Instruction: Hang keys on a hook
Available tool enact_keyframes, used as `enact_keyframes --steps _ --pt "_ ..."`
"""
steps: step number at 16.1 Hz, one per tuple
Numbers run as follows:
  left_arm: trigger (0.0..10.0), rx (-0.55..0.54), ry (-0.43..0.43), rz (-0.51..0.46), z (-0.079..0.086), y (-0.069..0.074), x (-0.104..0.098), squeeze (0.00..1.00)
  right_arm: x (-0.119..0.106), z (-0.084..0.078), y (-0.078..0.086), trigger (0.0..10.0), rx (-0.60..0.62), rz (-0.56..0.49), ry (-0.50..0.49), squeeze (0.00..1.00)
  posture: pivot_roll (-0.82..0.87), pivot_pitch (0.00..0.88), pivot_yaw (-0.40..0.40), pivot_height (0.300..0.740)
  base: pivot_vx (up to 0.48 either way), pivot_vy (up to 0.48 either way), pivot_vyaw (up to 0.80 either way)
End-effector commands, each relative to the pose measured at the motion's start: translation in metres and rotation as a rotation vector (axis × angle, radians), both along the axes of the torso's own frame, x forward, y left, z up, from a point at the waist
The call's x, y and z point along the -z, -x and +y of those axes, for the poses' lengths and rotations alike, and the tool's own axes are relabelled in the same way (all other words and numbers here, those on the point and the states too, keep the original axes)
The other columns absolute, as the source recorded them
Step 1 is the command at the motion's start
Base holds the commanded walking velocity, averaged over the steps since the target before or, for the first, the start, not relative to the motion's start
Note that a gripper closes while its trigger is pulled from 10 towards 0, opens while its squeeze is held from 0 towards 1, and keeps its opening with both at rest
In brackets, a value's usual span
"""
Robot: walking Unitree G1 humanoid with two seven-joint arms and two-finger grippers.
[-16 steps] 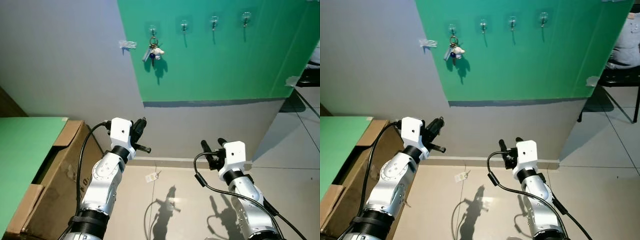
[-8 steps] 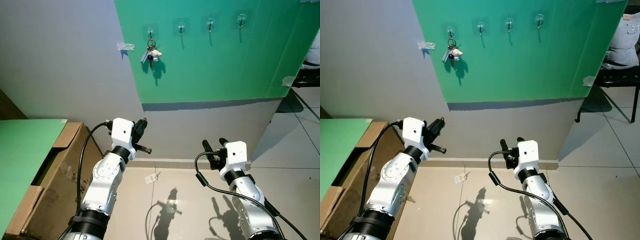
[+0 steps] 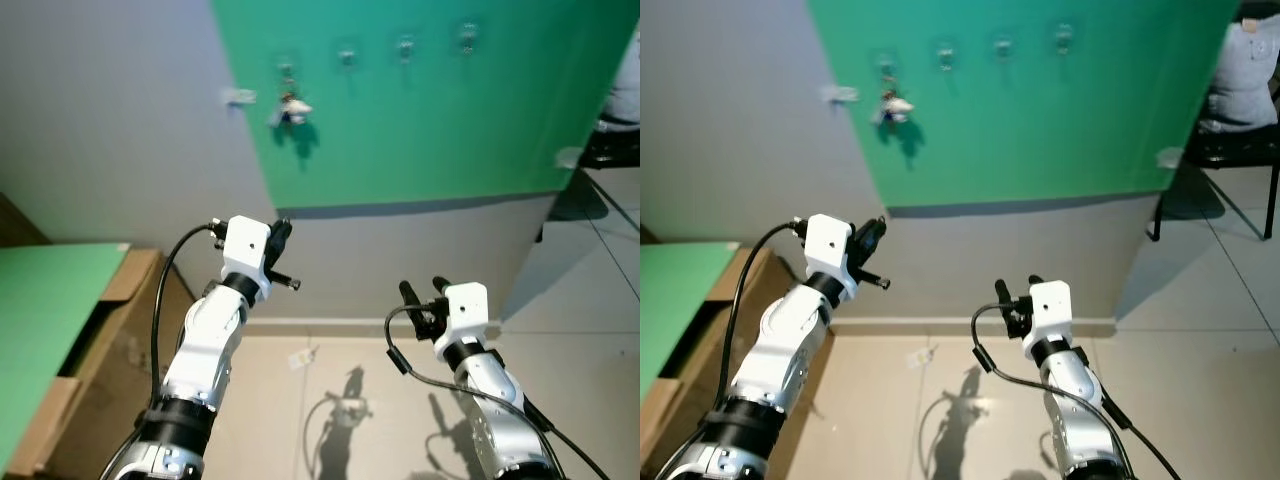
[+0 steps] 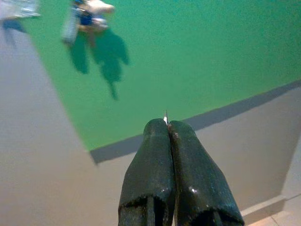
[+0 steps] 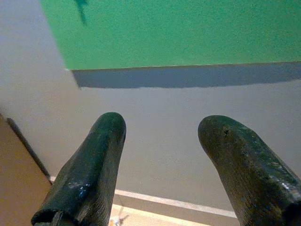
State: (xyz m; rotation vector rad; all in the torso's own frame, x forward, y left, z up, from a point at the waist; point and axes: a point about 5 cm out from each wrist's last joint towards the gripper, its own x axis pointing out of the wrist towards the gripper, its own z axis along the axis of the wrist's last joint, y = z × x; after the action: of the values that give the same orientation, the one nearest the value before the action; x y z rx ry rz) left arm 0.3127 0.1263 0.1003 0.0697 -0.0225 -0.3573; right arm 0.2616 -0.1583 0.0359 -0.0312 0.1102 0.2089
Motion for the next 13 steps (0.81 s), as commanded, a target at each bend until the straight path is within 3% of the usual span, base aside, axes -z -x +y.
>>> enact_keyframes --steps 1,10,13 --pt "0.0 -0.012 -0.005 -0.006 0.002 -0.004 -0.003 1.0 -0.002 0.001 0.0 10.0 -0.003 -0.008 0.006 0.0 -0.18 0.0 0.147 0.74 0.307 -0.368 0.0" --pt "0.0 -0.117 0.034 0.002 0.017 -0.014 -0.006 1.0 0.003 0.003 -0.003 10.0 -0.021 0.009 0.017 0.0 -0.18 0.0 0.144 0.74 0.299 -0.298 0.0" --pt "0.0 -0.093 0.284 -0.001 0.008 -0.02 -0.024 1.0 0.008 0.0 -0.002 10.0 -0.02 0.024 0.021 0.0 -0.18 0.0 0.144 0.74 0.0 0.0 0.0"
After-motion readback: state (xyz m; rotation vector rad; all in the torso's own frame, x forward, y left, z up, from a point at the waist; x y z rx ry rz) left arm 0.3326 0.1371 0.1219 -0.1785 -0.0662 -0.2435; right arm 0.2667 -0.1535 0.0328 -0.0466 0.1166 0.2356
